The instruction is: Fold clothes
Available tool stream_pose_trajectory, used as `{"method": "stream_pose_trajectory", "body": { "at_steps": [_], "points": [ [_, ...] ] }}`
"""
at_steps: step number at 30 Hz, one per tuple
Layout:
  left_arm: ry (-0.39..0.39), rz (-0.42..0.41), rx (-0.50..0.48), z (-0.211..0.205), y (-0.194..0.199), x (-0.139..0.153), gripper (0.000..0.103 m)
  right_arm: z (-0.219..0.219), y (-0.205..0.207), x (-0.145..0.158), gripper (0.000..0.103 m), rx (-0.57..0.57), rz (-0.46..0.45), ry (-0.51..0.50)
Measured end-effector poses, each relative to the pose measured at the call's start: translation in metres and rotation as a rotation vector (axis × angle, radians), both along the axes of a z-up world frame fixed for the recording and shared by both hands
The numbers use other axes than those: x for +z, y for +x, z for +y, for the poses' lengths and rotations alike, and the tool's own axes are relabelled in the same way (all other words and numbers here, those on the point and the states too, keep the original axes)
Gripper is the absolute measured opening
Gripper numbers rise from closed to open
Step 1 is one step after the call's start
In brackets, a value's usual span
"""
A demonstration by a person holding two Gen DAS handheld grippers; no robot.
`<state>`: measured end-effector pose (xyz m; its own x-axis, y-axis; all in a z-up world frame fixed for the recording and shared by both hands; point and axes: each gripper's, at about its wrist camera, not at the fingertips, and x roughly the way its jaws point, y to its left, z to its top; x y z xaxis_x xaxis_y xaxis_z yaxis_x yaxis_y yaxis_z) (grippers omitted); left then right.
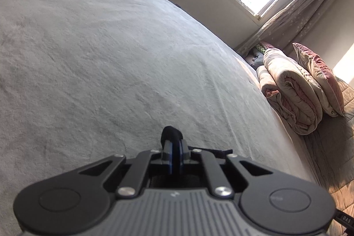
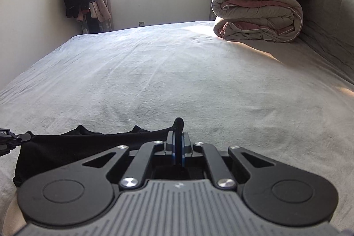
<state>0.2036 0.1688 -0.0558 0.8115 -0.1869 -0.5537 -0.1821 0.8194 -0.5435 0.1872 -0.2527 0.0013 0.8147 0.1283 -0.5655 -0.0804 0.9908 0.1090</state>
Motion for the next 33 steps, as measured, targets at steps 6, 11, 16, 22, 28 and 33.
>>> {"method": "stream_pose_trajectory", "body": {
  "at_steps": [6, 11, 16, 22, 28, 33],
  "points": [
    [0.064, 0.016, -0.011, -0.01, 0.003, 0.001, 0.013, -0.011, 0.019, -0.025, 0.006, -0.026, 0.071, 0.008],
    [0.145, 0.025, -0.048, -0.01, -0.005, 0.014, 0.016, -0.021, 0.03, -0.046, 0.016, -0.054, 0.123, 0.072],
    [0.212, 0.093, -0.133, -0.01, -0.019, 0.017, 0.017, -0.025, 0.022, -0.043, 0.019, -0.063, 0.121, 0.091],
    [0.214, 0.161, -0.2, -0.012, -0.045, 0.007, 0.018, -0.015, 0.005, -0.039, 0.032, -0.006, 0.098, 0.075],
    [0.333, 0.239, -0.225, -0.023, -0.061, -0.003, 0.018, -0.008, -0.003, -0.053, 0.032, 0.009, 0.144, 0.019],
    [0.284, 0.217, -0.24, -0.01, -0.058, 0.013, 0.033, -0.014, -0.009, -0.055, 0.032, 0.014, 0.153, 0.008]
  ]
}}
